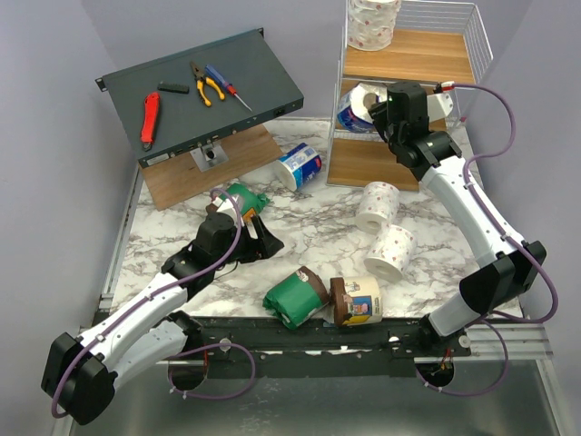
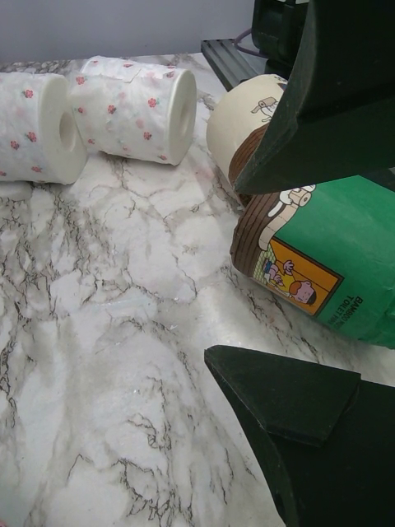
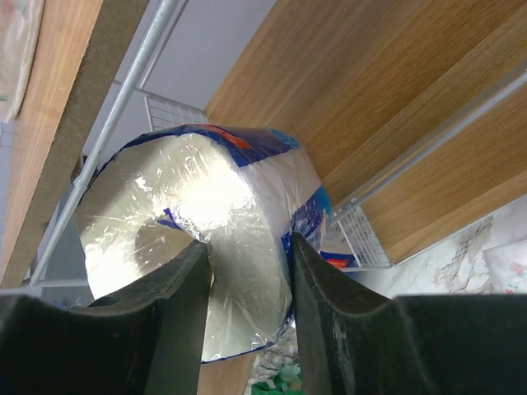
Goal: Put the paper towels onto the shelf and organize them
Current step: Place the paper towel on the shelf.
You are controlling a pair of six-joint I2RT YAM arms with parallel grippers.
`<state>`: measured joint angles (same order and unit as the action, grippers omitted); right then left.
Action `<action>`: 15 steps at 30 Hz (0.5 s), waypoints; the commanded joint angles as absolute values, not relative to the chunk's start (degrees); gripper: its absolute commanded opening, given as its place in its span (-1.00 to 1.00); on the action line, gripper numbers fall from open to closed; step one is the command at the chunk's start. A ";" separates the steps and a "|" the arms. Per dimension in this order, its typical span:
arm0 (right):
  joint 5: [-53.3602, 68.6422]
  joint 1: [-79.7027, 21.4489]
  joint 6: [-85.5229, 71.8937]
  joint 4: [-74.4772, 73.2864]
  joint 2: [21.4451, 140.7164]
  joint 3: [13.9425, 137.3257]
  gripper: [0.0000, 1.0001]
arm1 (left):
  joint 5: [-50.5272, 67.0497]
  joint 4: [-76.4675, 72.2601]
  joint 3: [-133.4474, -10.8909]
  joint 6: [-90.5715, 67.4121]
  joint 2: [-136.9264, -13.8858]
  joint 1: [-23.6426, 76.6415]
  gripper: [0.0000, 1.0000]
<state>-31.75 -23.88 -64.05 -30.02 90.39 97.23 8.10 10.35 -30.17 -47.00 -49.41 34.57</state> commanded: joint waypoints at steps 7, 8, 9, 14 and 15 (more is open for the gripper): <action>-30.80 -23.53 -64.70 -26.02 91.41 96.82 -0.05 | 8.88 8.85 -29.62 -47.35 -49.42 34.33 0.56; -30.77 -23.55 -64.54 -26.08 91.41 96.83 -0.04 | 8.88 8.80 -29.61 -47.37 -49.41 34.36 0.56; -30.80 -23.54 -64.58 -26.04 91.33 96.78 -0.02 | 8.88 8.81 -29.50 -47.35 -49.40 34.36 0.56; -30.44 -23.55 -63.95 -25.43 90.90 96.14 0.11 | 8.79 8.95 -29.52 -47.20 -49.33 34.36 0.56; -30.31 -23.49 -63.76 -25.25 90.75 95.93 0.14 | 8.71 9.11 -29.61 -47.20 -49.23 34.37 0.56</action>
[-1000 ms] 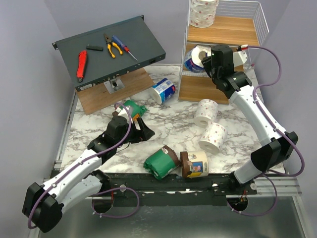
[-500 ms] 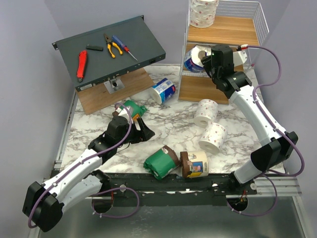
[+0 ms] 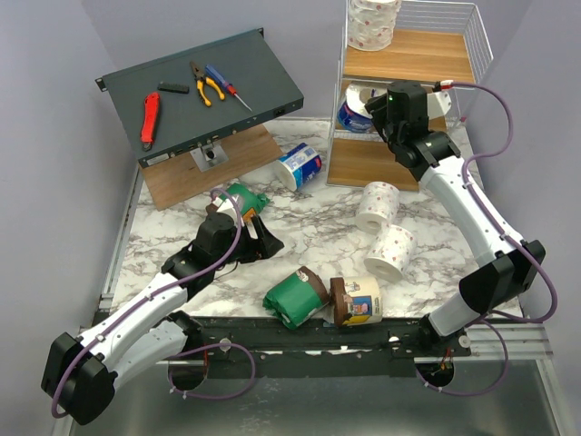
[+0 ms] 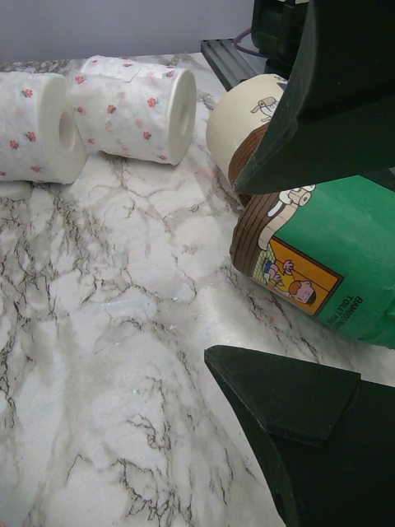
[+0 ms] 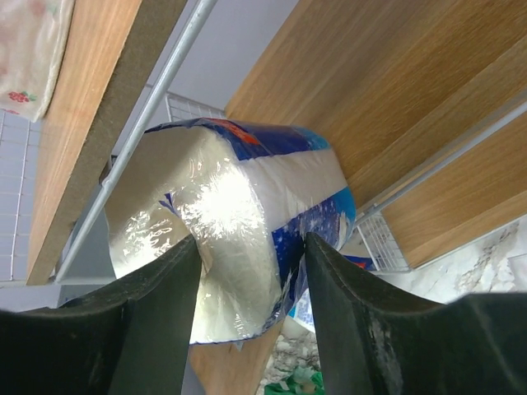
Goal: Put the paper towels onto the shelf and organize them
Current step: Place the paper towel on the shelf.
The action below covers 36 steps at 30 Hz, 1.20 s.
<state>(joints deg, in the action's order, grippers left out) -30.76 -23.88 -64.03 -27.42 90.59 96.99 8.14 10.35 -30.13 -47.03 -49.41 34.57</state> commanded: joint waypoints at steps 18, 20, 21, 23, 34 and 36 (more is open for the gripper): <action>-29.66 -23.53 -58.42 -21.91 88.68 93.71 0.36 | 7.64 10.33 -31.08 -45.88 -48.71 34.34 0.56; -28.90 -23.55 -57.74 -21.01 88.46 93.63 0.41 | 7.39 10.60 -31.18 -45.88 -48.61 34.37 0.56; -28.45 -23.55 -57.44 -20.39 88.34 93.59 0.43 | 7.34 10.68 -31.25 -45.84 -48.56 34.37 0.56; -27.94 -23.55 -57.18 -19.67 88.24 93.58 0.46 | 7.25 10.68 -31.28 -45.87 -48.35 34.36 0.56; -27.05 -23.47 -58.44 -19.45 89.56 94.23 0.33 | 8.75 5.13 -37.73 -48.13 -53.07 34.37 0.56; -27.20 -23.47 -58.40 -19.50 89.71 94.54 0.33 | 9.31 2.00 -40.35 -48.03 -54.97 34.41 0.56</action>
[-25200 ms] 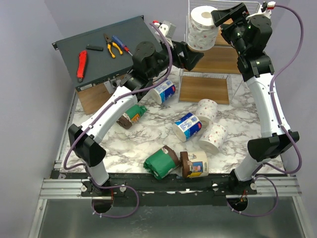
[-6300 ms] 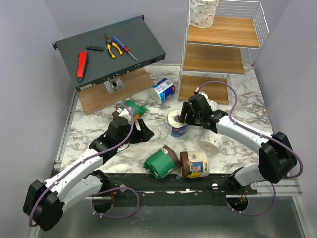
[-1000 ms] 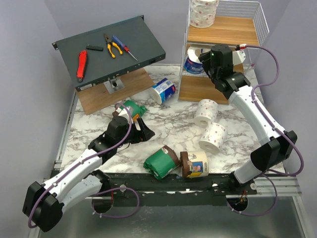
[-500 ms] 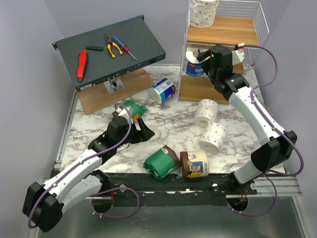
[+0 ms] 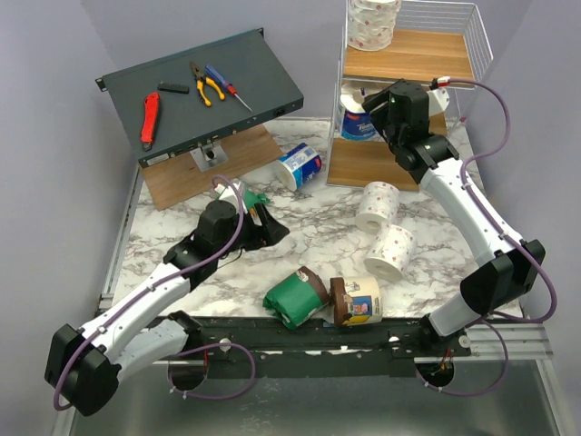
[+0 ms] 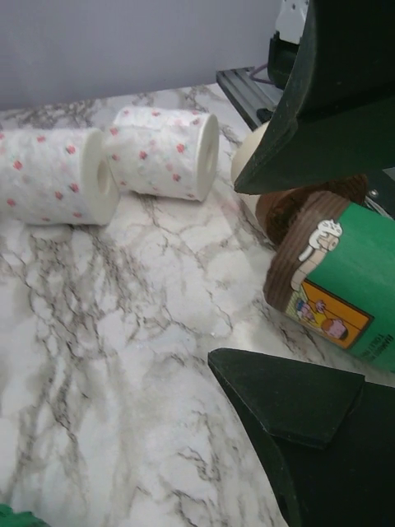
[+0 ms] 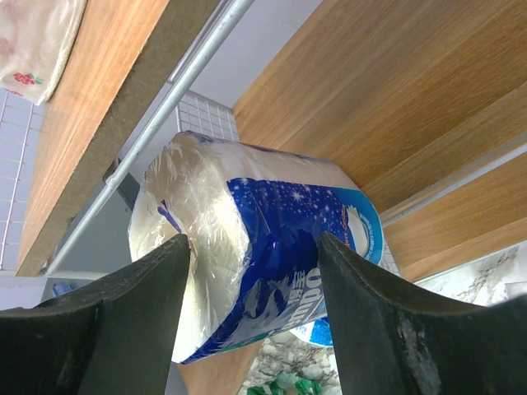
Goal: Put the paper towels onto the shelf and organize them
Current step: Place the paper towel on the shelf.
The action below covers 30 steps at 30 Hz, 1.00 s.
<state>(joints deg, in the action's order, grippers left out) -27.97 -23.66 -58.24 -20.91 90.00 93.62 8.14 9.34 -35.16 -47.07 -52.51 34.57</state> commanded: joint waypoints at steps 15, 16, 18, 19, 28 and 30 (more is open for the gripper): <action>-24.09 -22.37 -57.92 -21.77 91.13 95.69 0.34 | 7.80 -23.91 -58.07 -24.75 -75.76 37.44 0.57; -23.63 -22.32 -58.09 -21.96 91.22 95.72 0.35 | 7.56 -25.05 -59.42 -22.66 -77.46 37.98 0.56; -23.02 -22.16 -58.25 -22.06 91.14 95.49 0.35 | 6.52 -28.62 -60.51 -17.94 -79.73 39.73 0.56; -22.85 -22.07 -58.29 -22.02 91.10 95.35 0.35 | 5.66 -30.12 -61.08 -15.01 -80.69 40.47 0.57; -21.46 -21.54 -60.15 -21.00 90.08 93.09 0.34 | -1.20 -34.81 -71.19 -7.63 -93.86 42.89 0.50; -20.93 -21.36 -60.49 -19.90 89.58 91.85 0.35 | -1.73 -33.56 -75.00 -8.94 -97.19 42.93 0.46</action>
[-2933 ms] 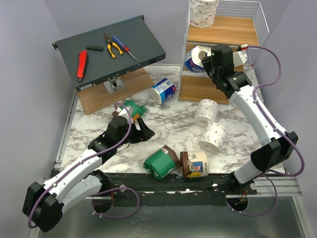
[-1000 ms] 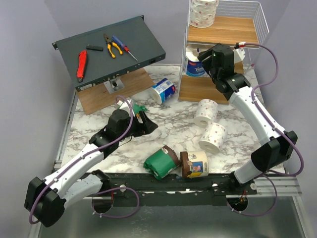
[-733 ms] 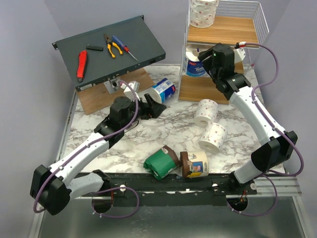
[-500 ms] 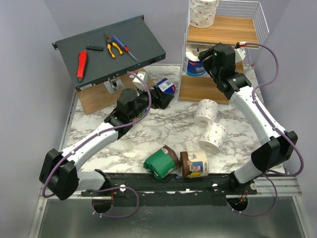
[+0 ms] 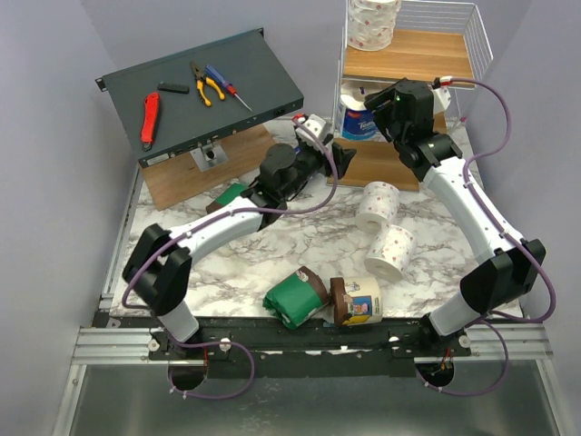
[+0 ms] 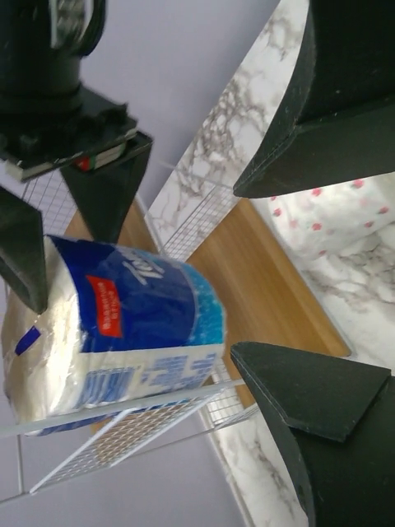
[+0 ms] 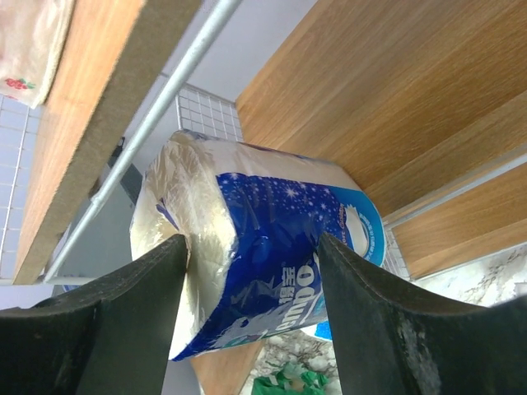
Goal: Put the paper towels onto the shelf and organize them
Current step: Place the paper towel on the shelf.
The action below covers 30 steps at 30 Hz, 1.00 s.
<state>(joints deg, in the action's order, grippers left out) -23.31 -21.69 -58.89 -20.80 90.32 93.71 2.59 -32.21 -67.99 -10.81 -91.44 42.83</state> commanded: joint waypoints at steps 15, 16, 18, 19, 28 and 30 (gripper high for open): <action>-19.95 -21.01 -60.80 -19.16 86.89 89.39 0.35 | -15.39 -24.85 -91.79 -9.06 -108.45 45.99 0.36; -20.01 -20.99 -60.75 -19.16 86.63 89.17 0.34 | -16.51 -22.58 -93.29 -9.56 -109.28 46.16 0.35; -20.25 -20.93 -60.83 -19.20 86.16 88.80 0.35 | -17.86 -19.59 -95.78 -9.95 -110.48 46.31 0.34; -20.26 -20.92 -60.78 -19.17 86.00 88.80 0.35 | -18.43 -19.51 -96.09 -9.78 -110.72 46.40 0.34; -21.27 -20.92 -59.26 -20.47 84.77 90.16 0.40 | -21.58 -18.36 -97.90 -9.07 -112.41 46.33 0.34; -21.88 -20.92 -58.73 -21.29 84.34 90.31 0.42 | -22.03 -18.00 -98.65 -8.53 -112.76 46.40 0.35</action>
